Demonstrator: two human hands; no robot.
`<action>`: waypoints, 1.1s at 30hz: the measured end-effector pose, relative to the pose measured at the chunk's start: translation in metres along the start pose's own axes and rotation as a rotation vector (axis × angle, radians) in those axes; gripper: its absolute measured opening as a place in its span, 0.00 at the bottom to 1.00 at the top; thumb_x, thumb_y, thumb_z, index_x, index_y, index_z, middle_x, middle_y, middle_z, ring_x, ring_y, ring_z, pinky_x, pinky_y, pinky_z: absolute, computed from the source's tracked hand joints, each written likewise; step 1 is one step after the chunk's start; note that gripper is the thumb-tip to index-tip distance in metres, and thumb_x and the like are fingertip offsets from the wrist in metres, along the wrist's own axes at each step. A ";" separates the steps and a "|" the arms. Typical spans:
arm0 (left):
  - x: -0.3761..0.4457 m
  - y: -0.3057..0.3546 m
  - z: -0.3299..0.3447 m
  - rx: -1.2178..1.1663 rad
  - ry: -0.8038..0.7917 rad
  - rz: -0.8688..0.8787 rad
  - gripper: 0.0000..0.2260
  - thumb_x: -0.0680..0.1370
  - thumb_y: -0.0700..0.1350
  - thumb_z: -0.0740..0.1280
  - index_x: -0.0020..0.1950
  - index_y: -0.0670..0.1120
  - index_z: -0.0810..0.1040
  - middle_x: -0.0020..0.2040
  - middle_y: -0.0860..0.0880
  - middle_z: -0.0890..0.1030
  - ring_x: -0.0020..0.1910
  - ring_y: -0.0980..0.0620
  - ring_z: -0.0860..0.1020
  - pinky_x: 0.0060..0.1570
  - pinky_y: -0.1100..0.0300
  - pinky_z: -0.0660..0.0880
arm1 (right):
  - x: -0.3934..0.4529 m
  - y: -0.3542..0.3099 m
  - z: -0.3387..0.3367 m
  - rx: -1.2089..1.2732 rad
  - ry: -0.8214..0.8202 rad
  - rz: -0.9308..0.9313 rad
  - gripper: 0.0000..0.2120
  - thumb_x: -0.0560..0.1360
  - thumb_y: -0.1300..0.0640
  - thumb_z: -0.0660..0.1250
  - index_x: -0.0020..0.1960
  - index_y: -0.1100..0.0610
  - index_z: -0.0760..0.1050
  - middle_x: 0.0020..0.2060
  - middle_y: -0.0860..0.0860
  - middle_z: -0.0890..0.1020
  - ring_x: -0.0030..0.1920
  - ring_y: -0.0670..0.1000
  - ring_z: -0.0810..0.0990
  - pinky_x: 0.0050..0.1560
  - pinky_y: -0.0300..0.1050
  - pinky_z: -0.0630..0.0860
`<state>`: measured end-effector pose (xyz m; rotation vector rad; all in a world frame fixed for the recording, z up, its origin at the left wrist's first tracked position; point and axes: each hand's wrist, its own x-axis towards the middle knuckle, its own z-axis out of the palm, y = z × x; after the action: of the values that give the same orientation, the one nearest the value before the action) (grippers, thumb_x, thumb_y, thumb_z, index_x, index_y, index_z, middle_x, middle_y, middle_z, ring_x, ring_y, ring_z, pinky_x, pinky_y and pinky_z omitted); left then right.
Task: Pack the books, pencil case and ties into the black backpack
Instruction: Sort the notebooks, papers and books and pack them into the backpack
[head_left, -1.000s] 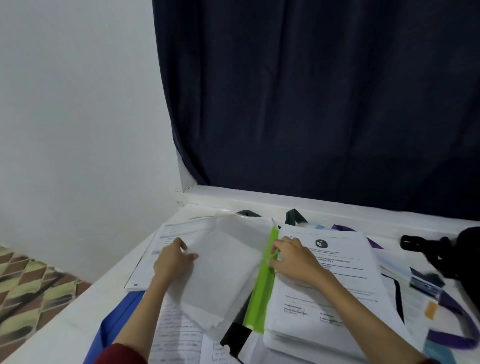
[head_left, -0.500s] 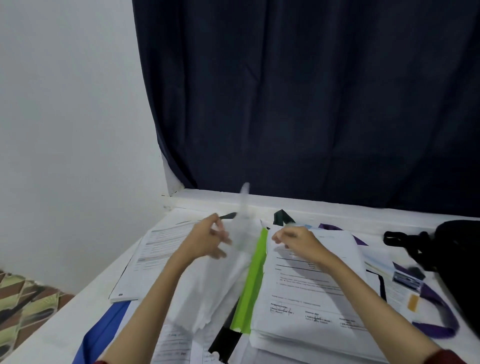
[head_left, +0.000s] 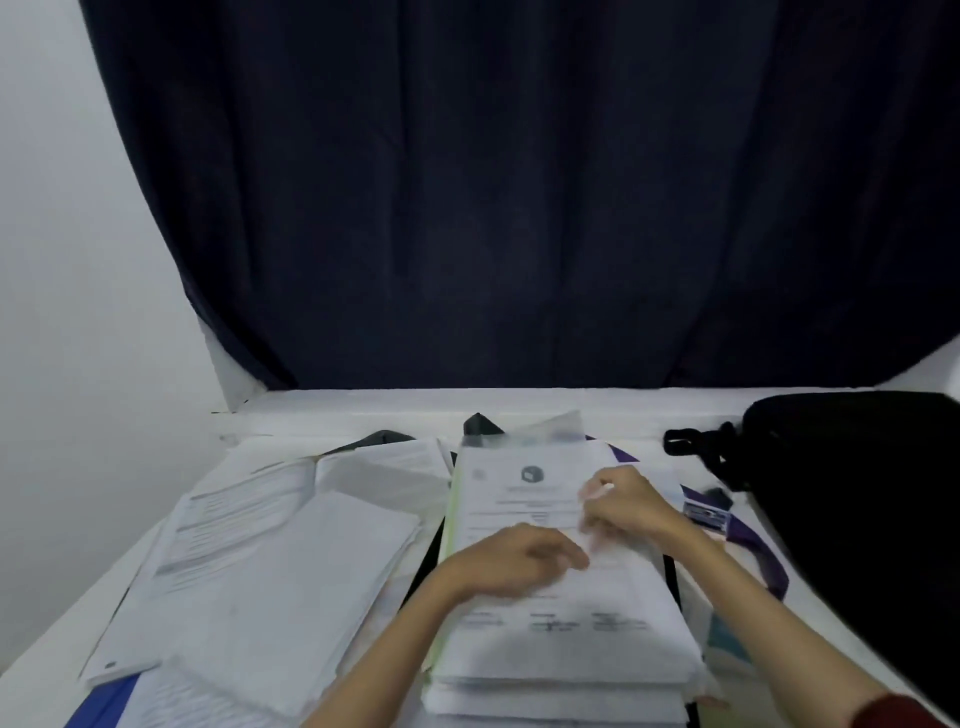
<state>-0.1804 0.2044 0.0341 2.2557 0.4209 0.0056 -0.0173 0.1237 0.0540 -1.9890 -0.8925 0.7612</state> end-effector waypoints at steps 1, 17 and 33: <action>-0.001 -0.003 -0.003 -0.035 0.106 0.014 0.14 0.79 0.37 0.58 0.60 0.47 0.78 0.60 0.52 0.78 0.56 0.55 0.75 0.58 0.67 0.70 | 0.000 0.007 0.002 0.014 0.008 0.010 0.06 0.69 0.71 0.62 0.43 0.62 0.74 0.24 0.52 0.79 0.22 0.50 0.75 0.23 0.36 0.69; 0.006 -0.079 -0.053 -0.332 0.395 -0.560 0.12 0.71 0.45 0.76 0.45 0.40 0.76 0.40 0.47 0.77 0.35 0.54 0.76 0.32 0.65 0.73 | 0.016 0.050 -0.005 -0.121 0.179 0.191 0.17 0.73 0.44 0.66 0.45 0.59 0.72 0.39 0.50 0.79 0.43 0.52 0.79 0.39 0.44 0.73; -0.004 -0.019 -0.077 -0.916 0.527 -0.198 0.18 0.68 0.29 0.71 0.58 0.34 0.77 0.45 0.42 0.85 0.40 0.47 0.83 0.37 0.59 0.80 | -0.006 -0.011 -0.033 0.648 0.063 -0.111 0.11 0.76 0.58 0.67 0.58 0.57 0.76 0.52 0.55 0.83 0.51 0.55 0.82 0.52 0.50 0.79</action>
<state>-0.2008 0.2708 0.0717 1.2777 0.7349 0.5816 0.0008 0.1103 0.0807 -1.3726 -0.6083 0.7945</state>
